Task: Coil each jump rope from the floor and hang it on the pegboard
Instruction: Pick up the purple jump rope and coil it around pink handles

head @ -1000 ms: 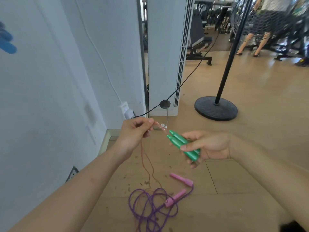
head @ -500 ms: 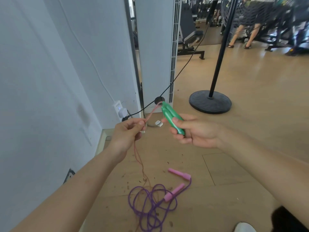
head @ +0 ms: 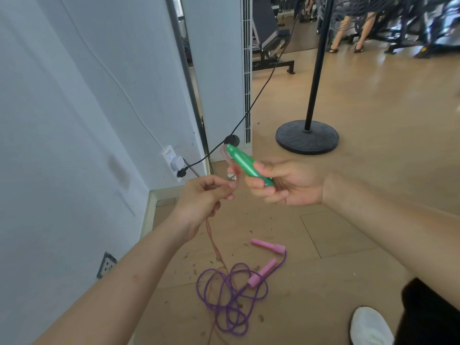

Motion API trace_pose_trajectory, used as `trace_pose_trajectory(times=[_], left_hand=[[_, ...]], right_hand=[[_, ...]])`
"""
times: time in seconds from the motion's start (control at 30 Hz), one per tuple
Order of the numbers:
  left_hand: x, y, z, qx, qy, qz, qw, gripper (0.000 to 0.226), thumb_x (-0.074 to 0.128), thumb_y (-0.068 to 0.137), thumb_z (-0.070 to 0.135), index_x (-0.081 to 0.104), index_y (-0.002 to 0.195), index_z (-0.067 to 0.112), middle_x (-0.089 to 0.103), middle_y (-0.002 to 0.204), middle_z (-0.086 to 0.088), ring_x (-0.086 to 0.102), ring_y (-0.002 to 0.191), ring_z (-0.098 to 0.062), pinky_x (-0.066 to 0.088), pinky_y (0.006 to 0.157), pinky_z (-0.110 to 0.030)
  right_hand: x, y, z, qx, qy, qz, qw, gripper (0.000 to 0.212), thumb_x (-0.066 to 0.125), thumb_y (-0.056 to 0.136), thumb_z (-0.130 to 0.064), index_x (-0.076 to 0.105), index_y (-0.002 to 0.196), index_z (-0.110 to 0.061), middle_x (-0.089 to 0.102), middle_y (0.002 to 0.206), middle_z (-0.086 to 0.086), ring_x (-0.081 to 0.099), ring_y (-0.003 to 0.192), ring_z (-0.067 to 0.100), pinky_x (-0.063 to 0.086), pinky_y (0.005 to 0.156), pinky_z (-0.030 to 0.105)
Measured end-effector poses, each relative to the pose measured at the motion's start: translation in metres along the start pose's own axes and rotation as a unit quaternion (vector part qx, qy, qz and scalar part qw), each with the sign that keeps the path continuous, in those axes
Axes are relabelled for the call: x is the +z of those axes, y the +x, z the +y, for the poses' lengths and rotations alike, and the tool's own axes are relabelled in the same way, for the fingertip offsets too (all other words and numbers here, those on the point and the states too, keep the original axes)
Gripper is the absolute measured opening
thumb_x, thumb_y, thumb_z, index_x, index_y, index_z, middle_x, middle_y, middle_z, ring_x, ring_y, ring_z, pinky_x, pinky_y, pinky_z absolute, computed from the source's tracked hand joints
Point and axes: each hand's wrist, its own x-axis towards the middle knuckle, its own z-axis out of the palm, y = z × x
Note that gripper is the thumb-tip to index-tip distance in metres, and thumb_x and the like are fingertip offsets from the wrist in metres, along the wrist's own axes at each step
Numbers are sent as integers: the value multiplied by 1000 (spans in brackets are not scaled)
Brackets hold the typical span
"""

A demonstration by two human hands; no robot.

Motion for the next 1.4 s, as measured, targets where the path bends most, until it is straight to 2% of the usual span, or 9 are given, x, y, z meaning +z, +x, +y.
trace_pose_trajectory(times=[0.3,0.5,0.63,0.8,0.87,0.97,1.23,1.3,1.4], left_hand=[[-6,-1,-5,33,73,-21,997,15,75,88,18,73,93,5,69,71,-3,47,51,-15,40,49,-20],[-20,0,-13,120,302,-28,945,3,79,83,25,77,85,25,69,69,9,53,55,1,44,61,-17],[-21,-6,-4,165,289,-35,942,5,78,84,23,76,80,26,68,69,12,50,55,-1,41,57,-12],[-17,-8,3,216,220,-52,950,5,77,86,15,79,87,19,73,74,3,60,62,-10,47,61,-22],[-18,-5,3,226,202,-28,953,6,77,86,13,79,87,19,75,78,0,66,72,-27,54,70,-37],[-22,1,2,231,176,14,957,6,78,85,13,79,87,19,76,79,-5,66,78,-38,54,75,-48],[-19,4,4,151,80,-23,985,4,77,84,9,78,87,7,74,71,-5,61,63,-9,48,63,-20],[-19,4,4,133,47,-28,990,5,73,87,8,78,88,9,69,64,4,49,53,-6,39,53,-17],[-21,7,4,125,-5,-8,992,8,71,88,9,78,88,12,68,69,-8,44,52,-12,33,50,-21]], right_hand=[[0,-7,-4,62,-171,178,967,5,48,101,-13,49,97,-11,51,77,4,47,62,13,37,46,19],[-16,-7,5,51,-416,316,851,8,56,99,-14,50,105,-16,62,81,9,48,58,14,38,45,23],[-23,-5,10,65,-574,291,762,8,61,96,-19,54,101,-21,68,81,-4,52,54,-1,38,51,14],[-15,0,22,97,-678,184,704,14,62,95,-24,56,107,-18,55,93,-4,50,81,13,39,68,28],[-5,0,24,98,-682,150,709,15,59,97,-26,51,110,-22,49,91,-11,45,77,4,34,63,19],[11,-2,24,72,-669,114,731,11,56,99,-27,49,106,-23,50,89,-8,44,74,7,36,65,23],[28,-10,20,-5,-627,118,770,29,67,93,-31,53,89,-6,43,73,-5,37,64,7,29,57,25],[28,-11,19,-39,-573,146,805,32,67,92,-30,55,90,0,42,70,-6,39,62,6,30,55,24],[28,-12,12,-68,-423,204,880,22,61,95,-22,59,99,0,55,76,-3,40,54,7,34,48,20]])
